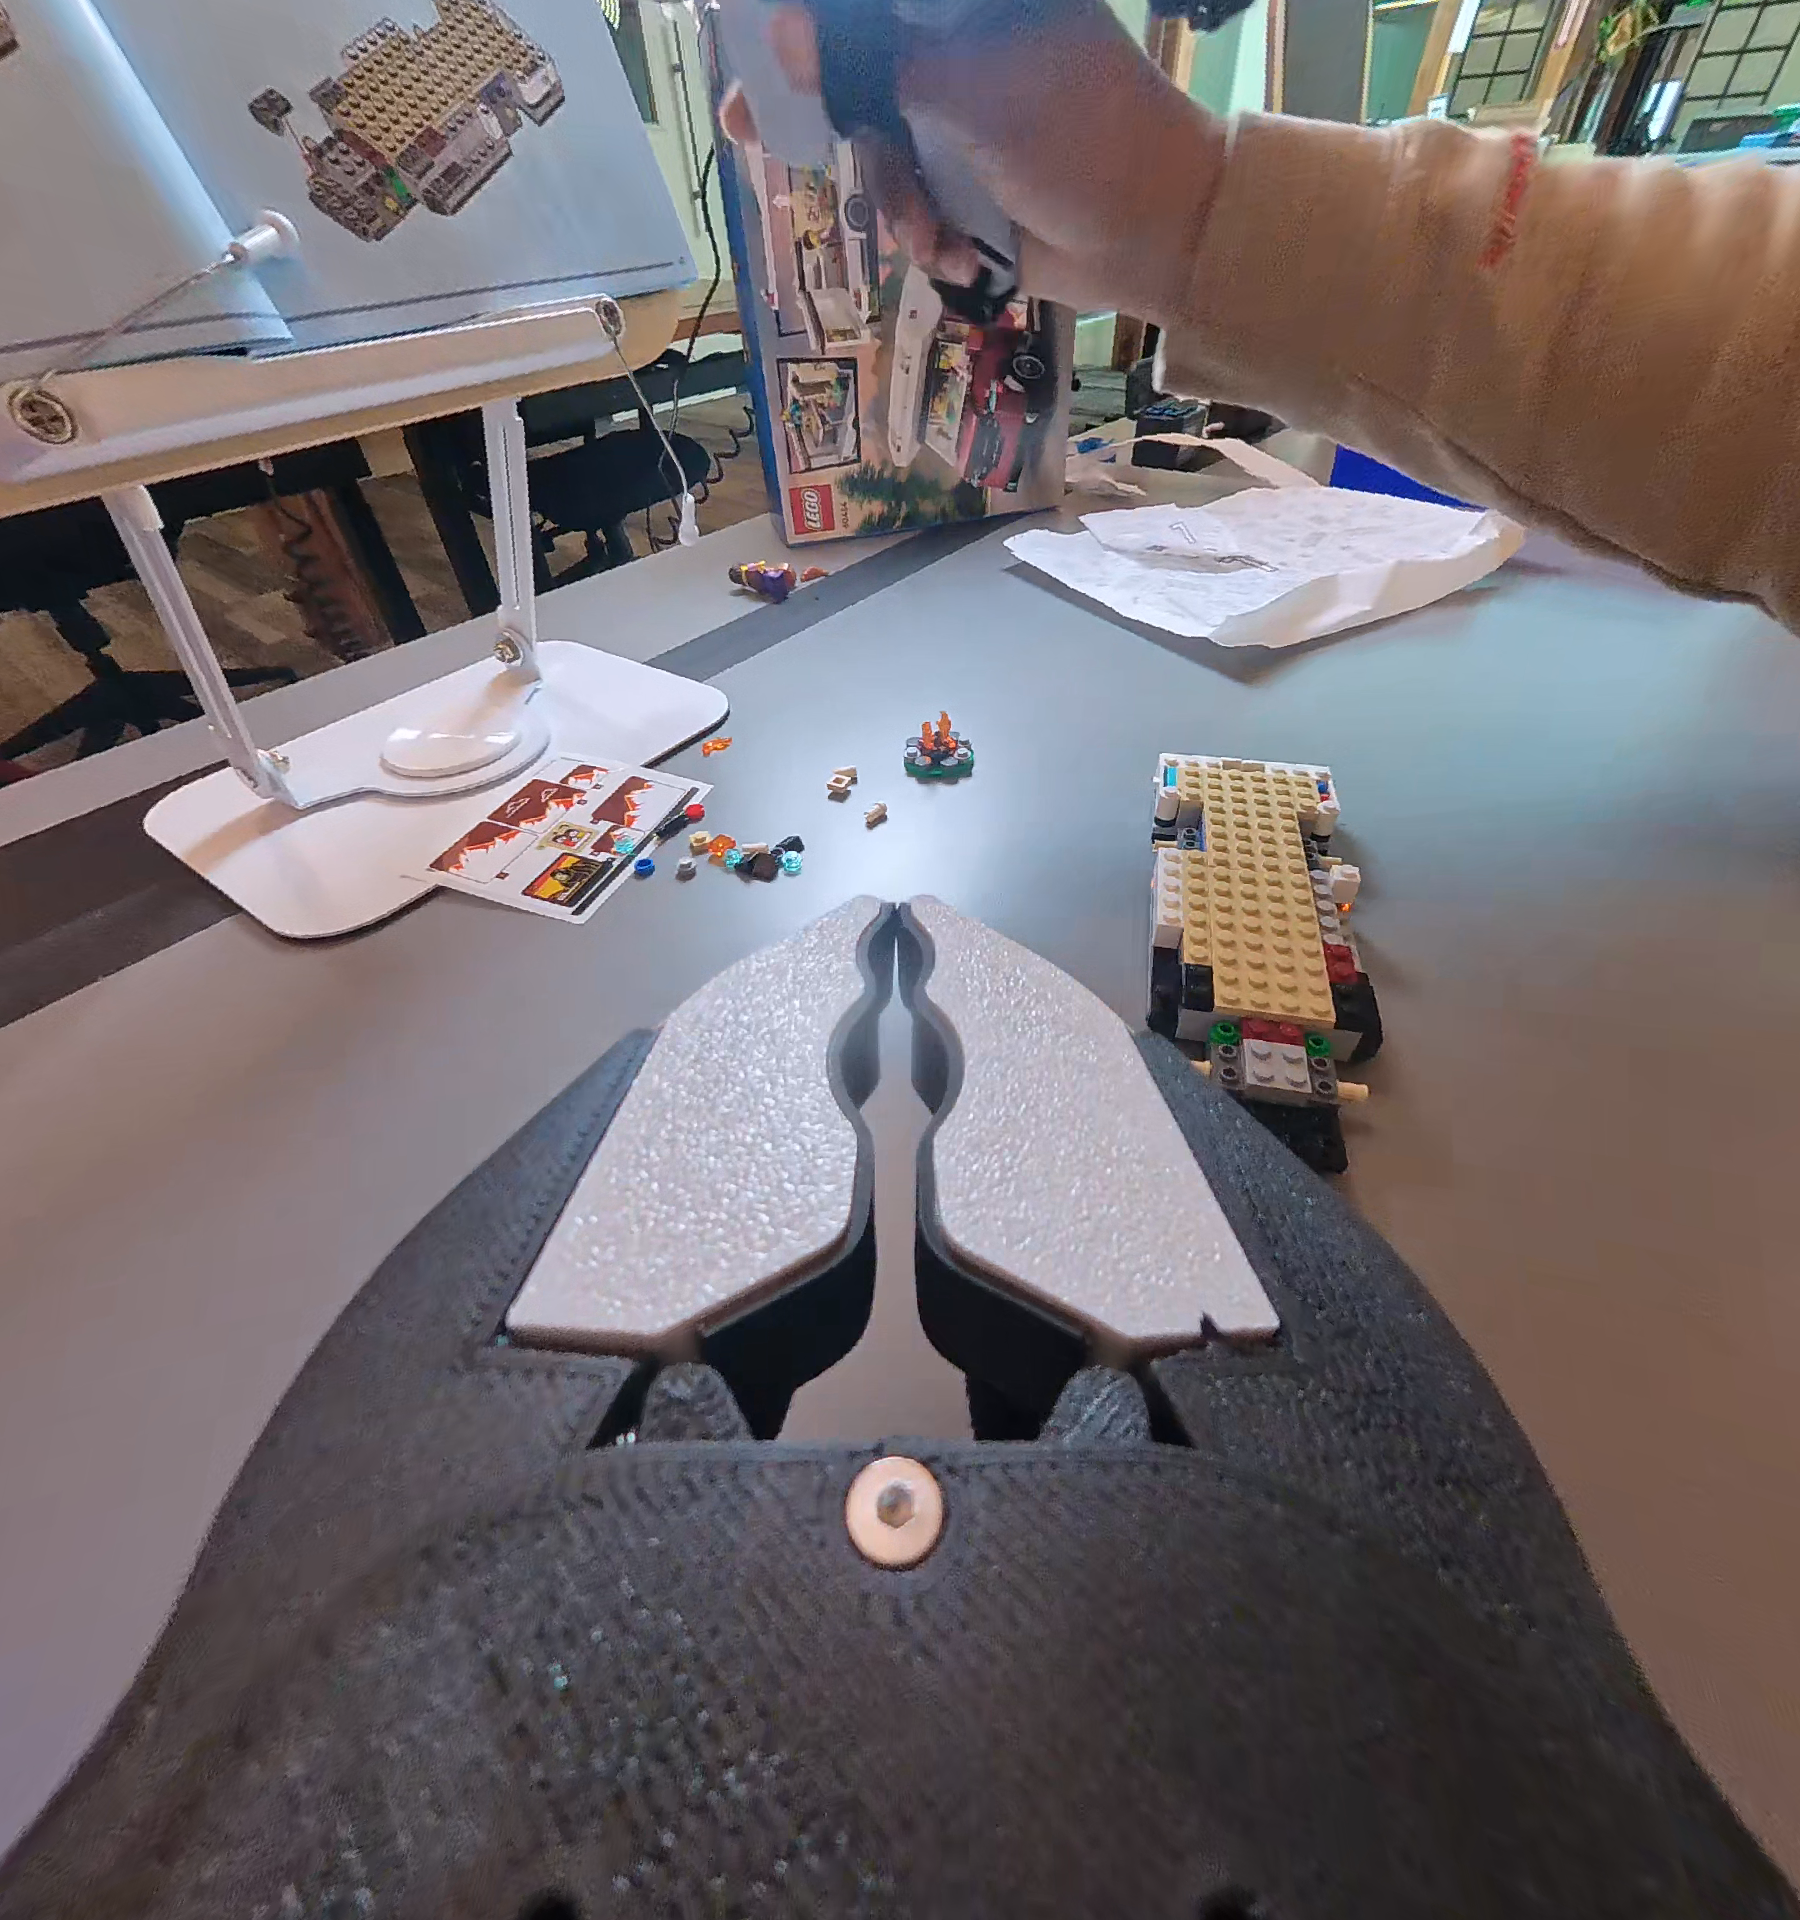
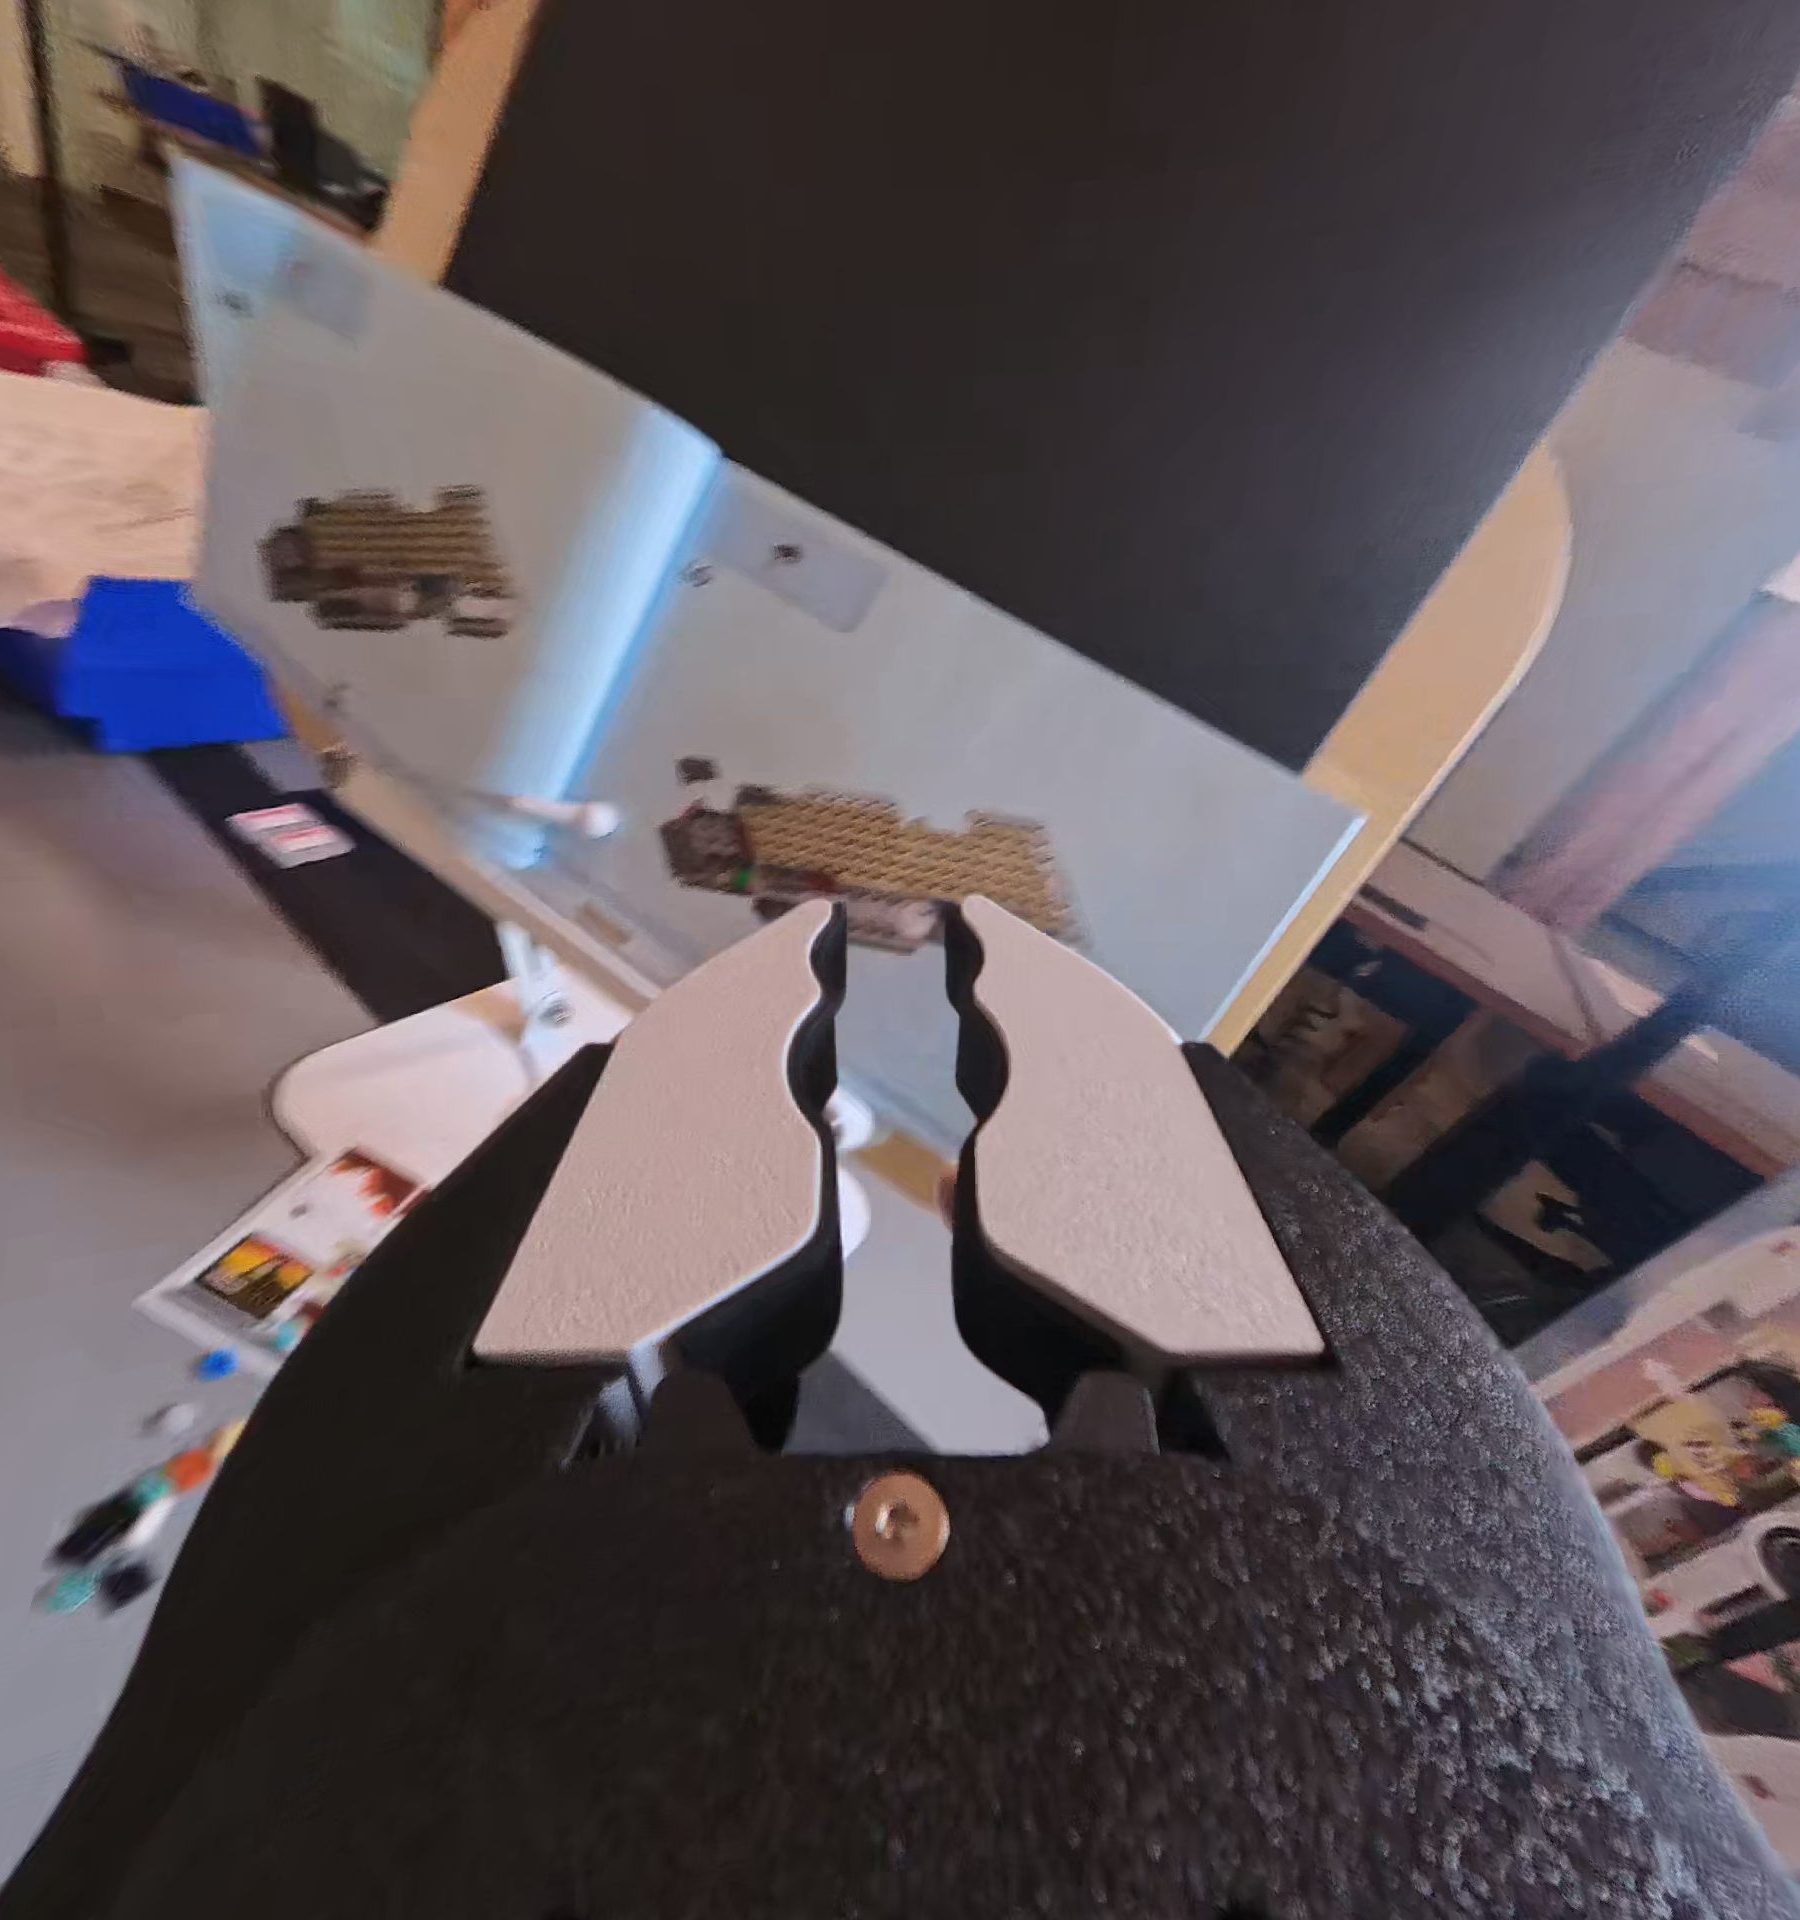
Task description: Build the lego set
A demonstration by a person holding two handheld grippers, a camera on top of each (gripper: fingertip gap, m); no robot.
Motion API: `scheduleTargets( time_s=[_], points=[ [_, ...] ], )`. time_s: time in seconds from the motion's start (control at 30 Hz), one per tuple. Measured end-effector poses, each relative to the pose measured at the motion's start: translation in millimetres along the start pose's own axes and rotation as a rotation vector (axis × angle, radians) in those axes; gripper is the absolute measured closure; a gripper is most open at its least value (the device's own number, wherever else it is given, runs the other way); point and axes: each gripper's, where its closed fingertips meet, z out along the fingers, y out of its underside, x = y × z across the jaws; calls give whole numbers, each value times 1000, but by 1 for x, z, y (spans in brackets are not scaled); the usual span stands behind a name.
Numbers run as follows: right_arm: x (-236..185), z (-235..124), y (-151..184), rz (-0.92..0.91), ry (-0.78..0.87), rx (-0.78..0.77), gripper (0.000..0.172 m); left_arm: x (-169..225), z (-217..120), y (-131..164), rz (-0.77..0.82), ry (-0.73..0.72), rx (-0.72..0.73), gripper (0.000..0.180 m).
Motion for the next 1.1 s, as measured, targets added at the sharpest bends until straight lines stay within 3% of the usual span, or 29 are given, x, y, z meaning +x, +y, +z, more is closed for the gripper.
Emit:
scheduleTargets(
  time_s=[0.17,0.37,1.1],
  points=[
    [46,30,1,-10,134,7,126,1,0,1,15,-3,-4,180],
    [54,51,8,-78,189,-46,102,1,3,6,11,3,-24,180],
    [57,57,14,-62,209,-51,95,0,6,14,-16,18,-49,180]
  ],
)
